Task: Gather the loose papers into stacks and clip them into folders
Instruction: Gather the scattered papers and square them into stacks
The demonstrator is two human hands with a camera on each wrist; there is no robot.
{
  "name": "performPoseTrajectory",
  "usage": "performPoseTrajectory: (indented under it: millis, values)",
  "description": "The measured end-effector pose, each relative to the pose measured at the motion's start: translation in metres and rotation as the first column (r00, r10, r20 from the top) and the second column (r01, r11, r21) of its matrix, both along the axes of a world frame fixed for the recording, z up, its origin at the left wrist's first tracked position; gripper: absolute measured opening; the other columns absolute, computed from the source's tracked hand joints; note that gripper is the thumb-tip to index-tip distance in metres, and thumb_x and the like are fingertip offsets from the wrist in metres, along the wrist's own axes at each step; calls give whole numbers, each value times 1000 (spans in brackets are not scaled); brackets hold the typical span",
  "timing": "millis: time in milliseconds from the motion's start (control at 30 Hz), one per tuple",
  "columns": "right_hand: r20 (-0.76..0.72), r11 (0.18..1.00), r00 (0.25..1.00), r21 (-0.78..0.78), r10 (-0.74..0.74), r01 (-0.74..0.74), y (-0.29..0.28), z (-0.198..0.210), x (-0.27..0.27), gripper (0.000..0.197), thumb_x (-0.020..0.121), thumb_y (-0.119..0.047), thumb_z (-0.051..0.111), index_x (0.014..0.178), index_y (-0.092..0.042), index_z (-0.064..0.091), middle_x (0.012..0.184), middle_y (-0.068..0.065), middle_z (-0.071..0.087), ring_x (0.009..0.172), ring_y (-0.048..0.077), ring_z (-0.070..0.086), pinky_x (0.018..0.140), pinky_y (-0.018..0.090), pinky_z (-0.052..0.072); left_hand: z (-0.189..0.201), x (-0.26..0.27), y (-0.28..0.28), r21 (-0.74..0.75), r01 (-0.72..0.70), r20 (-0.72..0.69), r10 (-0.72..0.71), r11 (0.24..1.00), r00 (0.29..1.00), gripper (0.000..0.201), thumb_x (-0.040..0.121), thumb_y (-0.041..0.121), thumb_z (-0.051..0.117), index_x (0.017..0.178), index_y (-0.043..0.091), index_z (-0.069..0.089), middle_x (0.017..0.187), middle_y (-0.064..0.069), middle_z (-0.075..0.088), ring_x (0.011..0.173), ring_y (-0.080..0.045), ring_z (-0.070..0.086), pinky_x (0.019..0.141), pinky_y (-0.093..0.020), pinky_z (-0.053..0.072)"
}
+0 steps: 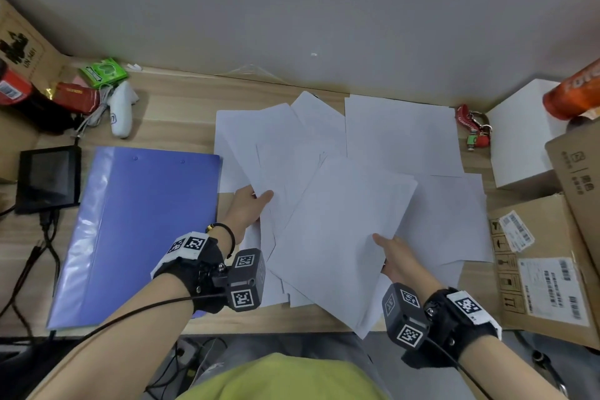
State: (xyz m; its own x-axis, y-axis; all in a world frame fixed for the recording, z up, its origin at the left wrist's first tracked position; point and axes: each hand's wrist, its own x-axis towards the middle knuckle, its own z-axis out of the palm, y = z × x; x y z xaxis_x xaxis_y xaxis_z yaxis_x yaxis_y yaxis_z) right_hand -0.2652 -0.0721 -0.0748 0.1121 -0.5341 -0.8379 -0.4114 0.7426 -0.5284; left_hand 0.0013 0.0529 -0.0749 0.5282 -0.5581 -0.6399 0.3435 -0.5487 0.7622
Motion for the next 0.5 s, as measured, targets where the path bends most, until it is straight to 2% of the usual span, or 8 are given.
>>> performPoseTrajectory:
  millis: [100, 200, 267, 333, 400, 433, 467, 500]
  values:
    - [-8, 1000, 1000, -13, -15, 15, 0, 1, -1, 18, 100, -11, 46, 117, -12, 53, 95, 5, 62, 87, 24, 58, 71, 35, 46, 14, -2, -6, -31, 15, 108, -11, 999, 994, 21, 95, 29, 58, 87, 11, 54, 72, -2, 45, 68, -15, 45, 62, -26, 38]
    - [-31, 999, 999, -32, -42, 41, 1, 3, 0, 13, 99, -8, 45, 110, -9, 52, 89, 7, 61, 80, 24, 57, 67, 35, 46, 39, -1, -10, -129, 31, 195, -5, 991, 981, 23, 96, 30, 56, 85, 10, 58, 74, 0, 48, 64, -7, 47, 58, -16, 37]
    - [-47, 998, 997, -38, -56, 54, 2, 3, 0, 9, 100, -8, 45, 105, -6, 52, 85, 9, 59, 74, 24, 57, 62, 35, 46, 65, 3, -10, -211, 25, 236, 26, 977, 971, 22, 97, 27, 55, 79, 15, 60, 70, 9, 53, 57, 5, 51, 55, -6, 38]
    - [-78, 998, 995, -43, -59, 56, 4, 4, 2, 7, 100, -8, 45, 101, -5, 51, 83, 10, 57, 71, 25, 55, 58, 35, 44, 88, 7, -8, -287, 31, 255, 45, 958, 966, 20, 98, 26, 55, 83, 14, 63, 73, 12, 59, 58, 10, 54, 59, -5, 41]
    - [-90, 998, 995, -56, -41, 36, 7, 5, 4, 12, 100, -8, 44, 111, -5, 48, 83, 10, 56, 69, 25, 55, 53, 34, 46, 112, 11, -4, -326, 60, 306, 45, 944, 951, 28, 97, 29, 55, 82, 7, 63, 69, 15, 56, 57, 6, 51, 62, -11, 40]
    - [-96, 998, 995, -57, -25, 19, 9, 6, 6, 15, 101, -8, 43, 115, -7, 46, 83, 10, 55, 69, 25, 55, 49, 32, 47, 124, 15, -1, -341, 74, 321, 42, 937, 946, 27, 97, 29, 54, 83, 8, 64, 63, 20, 54, 55, 7, 49, 62, -10, 39]
    - [-104, 997, 995, -71, -5, -2, 12, 8, 9, 14, 101, -8, 41, 115, -9, 44, 82, 9, 54, 67, 24, 54, 45, 30, 48, 136, 18, 2, -366, 93, 312, 28, 926, 950, 25, 97, 29, 54, 93, 8, 65, 64, 24, 56, 58, 10, 52, 65, -8, 41]
    - [-101, 997, 995, -79, 12, -20, 15, 15, 13, 13, 101, -6, 40, 114, -10, 42, 81, 8, 53, 67, 23, 54, 43, 28, 47, 145, 23, 4, -394, 109, 290, 12, 913, 957, 22, 97, 33, 55, 97, 14, 67, 76, 25, 63, 70, 11, 58, 74, -11, 46]
